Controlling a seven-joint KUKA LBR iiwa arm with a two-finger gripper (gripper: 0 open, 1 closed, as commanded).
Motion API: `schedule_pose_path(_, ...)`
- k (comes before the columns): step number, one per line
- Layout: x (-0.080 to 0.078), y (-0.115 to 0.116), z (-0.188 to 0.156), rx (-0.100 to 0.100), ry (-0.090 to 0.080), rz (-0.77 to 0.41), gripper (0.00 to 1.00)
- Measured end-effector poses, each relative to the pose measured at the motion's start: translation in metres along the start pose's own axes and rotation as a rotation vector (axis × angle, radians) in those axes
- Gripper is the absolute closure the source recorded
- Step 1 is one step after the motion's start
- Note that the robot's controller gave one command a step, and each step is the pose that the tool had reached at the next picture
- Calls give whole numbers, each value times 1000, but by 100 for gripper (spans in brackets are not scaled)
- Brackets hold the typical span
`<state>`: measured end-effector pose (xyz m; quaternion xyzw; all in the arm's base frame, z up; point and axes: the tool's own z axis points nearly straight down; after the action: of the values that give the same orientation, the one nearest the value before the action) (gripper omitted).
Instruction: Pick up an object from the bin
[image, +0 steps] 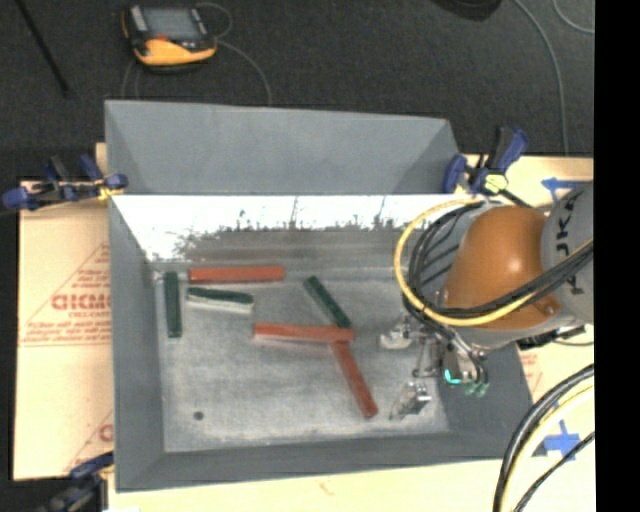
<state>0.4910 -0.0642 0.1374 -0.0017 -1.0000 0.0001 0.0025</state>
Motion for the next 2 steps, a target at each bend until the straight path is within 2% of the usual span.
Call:
schedule_pose_path(1,-2,0,-4,1,-7,-2,0)
schedule_pose_path(2,-31,45,58,2,-8,100,100)
